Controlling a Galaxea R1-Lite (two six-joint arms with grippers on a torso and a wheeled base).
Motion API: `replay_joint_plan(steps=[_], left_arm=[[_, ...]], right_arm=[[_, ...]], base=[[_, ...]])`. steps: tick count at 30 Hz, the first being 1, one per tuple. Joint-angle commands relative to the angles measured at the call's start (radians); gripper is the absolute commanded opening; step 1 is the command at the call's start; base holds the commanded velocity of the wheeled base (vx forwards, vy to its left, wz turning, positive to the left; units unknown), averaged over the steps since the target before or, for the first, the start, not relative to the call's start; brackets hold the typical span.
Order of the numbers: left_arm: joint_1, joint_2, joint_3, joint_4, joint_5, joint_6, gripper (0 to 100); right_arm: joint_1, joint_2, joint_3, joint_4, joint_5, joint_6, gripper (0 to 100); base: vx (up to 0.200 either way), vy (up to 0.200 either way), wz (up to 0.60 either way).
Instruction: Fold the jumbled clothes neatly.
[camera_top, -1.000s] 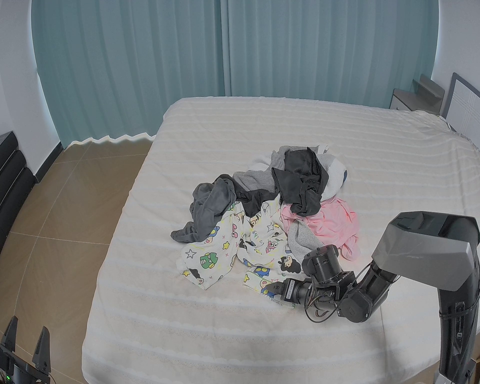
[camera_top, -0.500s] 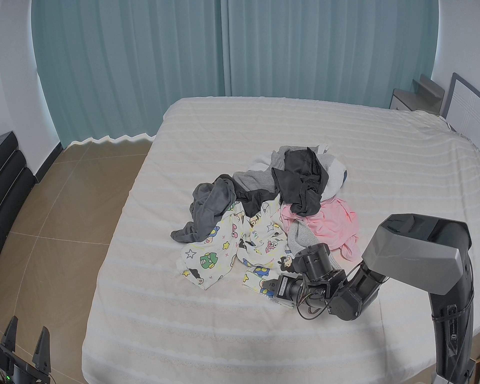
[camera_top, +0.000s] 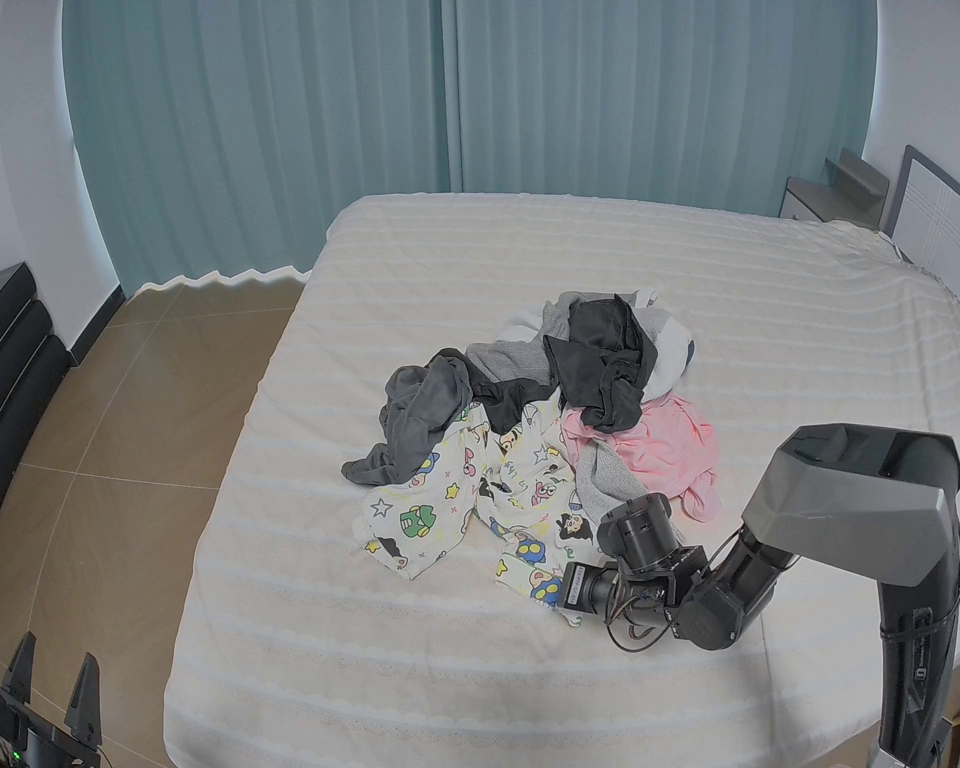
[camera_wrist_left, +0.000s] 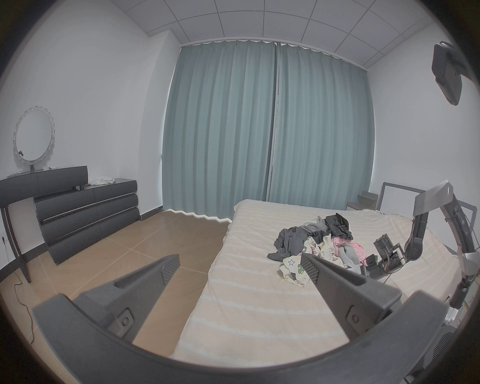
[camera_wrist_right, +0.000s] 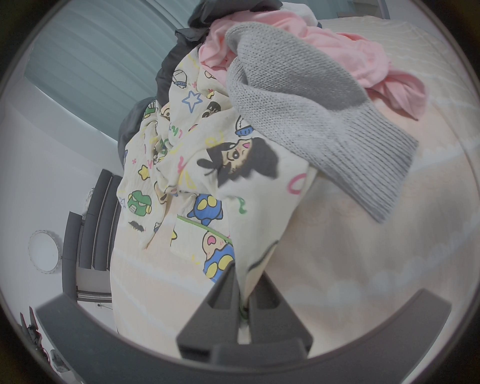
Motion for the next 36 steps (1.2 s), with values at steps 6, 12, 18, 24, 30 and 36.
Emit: replay_joint_plan(steps=[6,12,18,24,30,36], left_arm=[[0.0,-0.018,0.016,0.0,0.001,-0.003,100],[0.0,-0.018,0.016,0.0,0.001,0.0,100],[0.0,-0.018,0.015,0.001,-0.009,0.012,100],[-0.001,-0.007,-0.096,-0.034,-0.194,0.051,100],[-0.02,0.209,-0.335,-0.003,-0.394,0.057,100],[-0.029,0.458,-0.323,0.009,-0.607,0.144,100]], right_arm=[[0.041,-0.294,0.275,-0.014,0.009,-0.003,0],[0.093,-0.506,0.445,-0.024,0.012,-0.003,0],[0.159,-0.736,0.563,-0.059,0.016,-0.006,0],[0.205,-0.983,0.608,-0.048,0.019,-0.079,0],[0.255,-1.15,0.589,0.01,0.018,-0.153,0],[0.257,-1.207,0.514,0.036,0.045,-0.233,0]], base=[[0.0,0.0,0.0],[0.0,0.0,0.0],[0.0,0.0,0.0],[0.0,0.0,0.0],[0.0,0.0,0.0],[0.0,0.0,0.0]])
